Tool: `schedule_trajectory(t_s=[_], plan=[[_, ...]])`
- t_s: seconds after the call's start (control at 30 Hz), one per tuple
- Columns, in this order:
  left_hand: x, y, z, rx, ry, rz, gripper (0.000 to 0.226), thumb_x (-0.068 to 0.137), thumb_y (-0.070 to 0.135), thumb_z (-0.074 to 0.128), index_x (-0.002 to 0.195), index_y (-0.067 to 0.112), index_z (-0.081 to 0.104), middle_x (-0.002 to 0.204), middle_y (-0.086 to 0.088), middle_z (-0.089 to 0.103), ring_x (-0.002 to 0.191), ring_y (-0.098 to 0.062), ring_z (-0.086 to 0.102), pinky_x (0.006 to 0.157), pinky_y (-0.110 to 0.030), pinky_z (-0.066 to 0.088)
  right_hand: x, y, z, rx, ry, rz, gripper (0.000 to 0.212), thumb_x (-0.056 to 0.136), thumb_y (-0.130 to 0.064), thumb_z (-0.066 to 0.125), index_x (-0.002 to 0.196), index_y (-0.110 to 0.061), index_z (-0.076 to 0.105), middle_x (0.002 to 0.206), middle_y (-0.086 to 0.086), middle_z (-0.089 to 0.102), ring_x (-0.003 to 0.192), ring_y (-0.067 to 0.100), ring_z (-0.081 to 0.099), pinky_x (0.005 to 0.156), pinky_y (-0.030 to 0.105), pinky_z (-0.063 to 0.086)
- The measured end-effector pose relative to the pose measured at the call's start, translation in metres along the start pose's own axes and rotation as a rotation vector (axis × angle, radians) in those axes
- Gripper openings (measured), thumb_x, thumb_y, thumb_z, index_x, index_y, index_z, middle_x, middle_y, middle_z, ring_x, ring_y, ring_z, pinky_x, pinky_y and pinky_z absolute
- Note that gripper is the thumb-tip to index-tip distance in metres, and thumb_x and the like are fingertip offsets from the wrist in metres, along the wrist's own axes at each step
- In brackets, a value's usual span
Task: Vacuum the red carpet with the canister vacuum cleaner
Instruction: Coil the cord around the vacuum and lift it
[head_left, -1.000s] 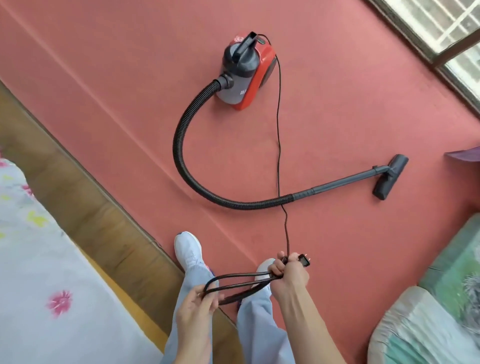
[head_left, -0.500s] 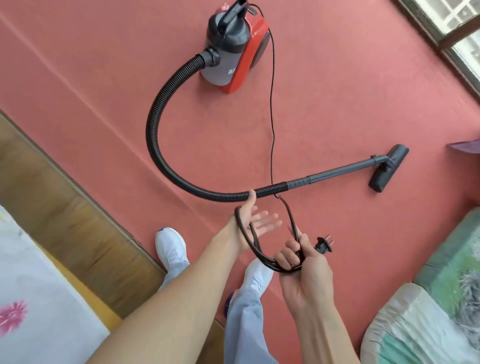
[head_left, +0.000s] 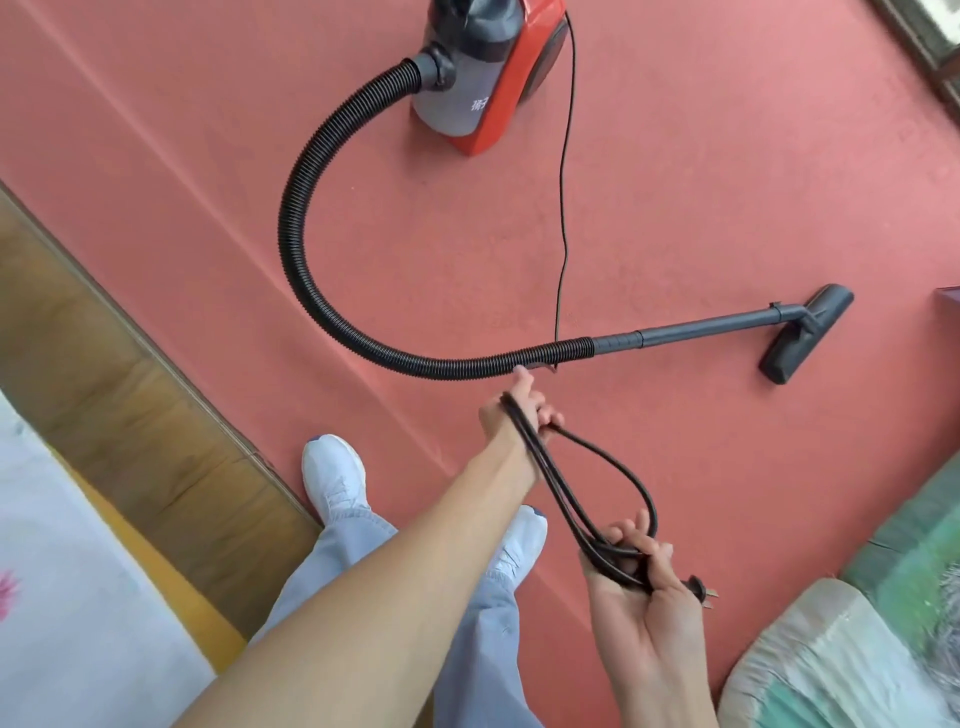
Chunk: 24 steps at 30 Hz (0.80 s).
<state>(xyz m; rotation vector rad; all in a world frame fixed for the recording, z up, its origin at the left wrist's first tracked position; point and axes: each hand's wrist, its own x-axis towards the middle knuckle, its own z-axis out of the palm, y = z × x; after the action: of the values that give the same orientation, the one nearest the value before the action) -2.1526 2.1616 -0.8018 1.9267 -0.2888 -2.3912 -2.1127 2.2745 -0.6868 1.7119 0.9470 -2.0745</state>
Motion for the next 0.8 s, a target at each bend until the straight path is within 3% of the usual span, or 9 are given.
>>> schedule_trajectory(t_s=[0.13, 0.23, 0.37, 0.47, 0.57, 0.67, 0.73, 0.8], plan=[[-0.027, 0.004, -0.043, 0.093, -0.110, 0.127, 0.025, 0.106, 0.020, 0.046, 0.092, 0.007, 0.062, 0.044, 0.007, 0.026, 0.035, -0.010, 0.035, 0.048, -0.024, 0.048, 0.048, -0.001, -0.007, -0.110, 0.015, 0.039, 0.028, 0.108, -0.017, 0.031, 0.088, -0.007, 0.048, 0.061, 0.001, 0.050, 0.055, 0.011, 0.048, 0.051, 0.020, 0.048], [-0.052, 0.019, -0.069, 0.336, -0.226, 0.189, 0.025, 0.106, 0.019, 0.046, 0.092, 0.005, 0.062, 0.049, 0.005, 0.031, 0.045, -0.013, 0.040, 0.063, -0.031, 0.049, 0.087, 0.003, 0.006, -0.264, 0.022, 0.105, 0.033, 0.107, -0.025, 0.037, 0.084, -0.004, 0.050, 0.055, 0.000, 0.041, 0.034, 0.007, 0.039, 0.036, 0.012, 0.036], [-0.069, 0.049, -0.093, 0.483, -0.412, 0.209, 0.032, 0.099, 0.009, 0.051, 0.069, 0.006, 0.062, 0.059, -0.003, 0.050, 0.060, -0.020, 0.044, 0.078, -0.033, 0.042, 0.123, 0.026, 0.044, -0.605, -0.034, 0.177, 0.037, 0.106, -0.030, 0.038, 0.081, -0.005, 0.046, 0.064, 0.002, 0.035, 0.027, 0.003, 0.030, 0.027, 0.011, 0.025], [-0.075, 0.069, -0.103, 0.561, -0.510, 0.233, 0.019, 0.084, 0.012, 0.058, 0.072, 0.005, 0.071, 0.074, -0.014, 0.056, 0.062, -0.016, 0.042, 0.075, -0.027, 0.041, 0.135, 0.050, 0.078, -0.708, -0.131, 0.213, 0.046, 0.105, -0.042, 0.035, 0.079, -0.006, 0.048, 0.063, 0.004, 0.043, 0.026, 0.002, 0.027, 0.026, 0.010, 0.022], [-0.076, 0.084, -0.108, 0.721, -0.577, 0.280, 0.021, 0.080, 0.022, 0.066, 0.066, 0.007, 0.065, 0.070, -0.006, 0.057, 0.067, -0.017, 0.043, 0.068, -0.022, 0.038, 0.139, 0.065, 0.107, -0.622, -0.227, 0.224, 0.050, 0.102, -0.049, 0.035, 0.083, -0.007, 0.051, 0.057, 0.001, 0.058, 0.025, 0.001, 0.026, 0.024, 0.011, 0.021], [-0.071, 0.091, -0.116, 0.850, -0.551, 0.302, 0.023, 0.072, 0.026, 0.067, 0.062, 0.006, 0.061, 0.064, 0.002, 0.051, 0.065, -0.012, 0.044, 0.066, -0.021, 0.037, 0.141, 0.068, 0.122, -0.619, -0.235, 0.151, 0.042, 0.103, -0.041, 0.041, 0.097, -0.001, 0.055, 0.074, 0.004, 0.068, 0.028, 0.002, 0.029, 0.024, 0.013, 0.024], [-0.068, 0.092, -0.124, 0.886, -0.497, 0.316, 0.029, 0.071, 0.024, 0.067, 0.062, -0.001, 0.056, 0.063, -0.001, 0.045, 0.065, -0.013, 0.039, 0.067, -0.025, 0.033, 0.138, 0.069, 0.125, -0.651, -0.224, 0.087, 0.022, 0.104, -0.022, 0.045, 0.089, -0.006, 0.050, 0.070, 0.001, 0.060, 0.029, 0.003, 0.029, 0.026, 0.014, 0.023], [-0.067, 0.091, -0.131, 0.824, -0.380, 0.344, 0.036, 0.068, 0.026, 0.069, 0.062, -0.006, 0.054, 0.063, -0.010, 0.044, 0.064, -0.015, 0.040, 0.069, -0.030, 0.033, 0.130, 0.069, 0.124, -0.687, -0.209, 0.043, 0.017, 0.100, -0.004, 0.043, 0.084, -0.009, 0.047, 0.061, 0.000, 0.050, 0.030, 0.004, 0.027, 0.027, 0.013, 0.021]])
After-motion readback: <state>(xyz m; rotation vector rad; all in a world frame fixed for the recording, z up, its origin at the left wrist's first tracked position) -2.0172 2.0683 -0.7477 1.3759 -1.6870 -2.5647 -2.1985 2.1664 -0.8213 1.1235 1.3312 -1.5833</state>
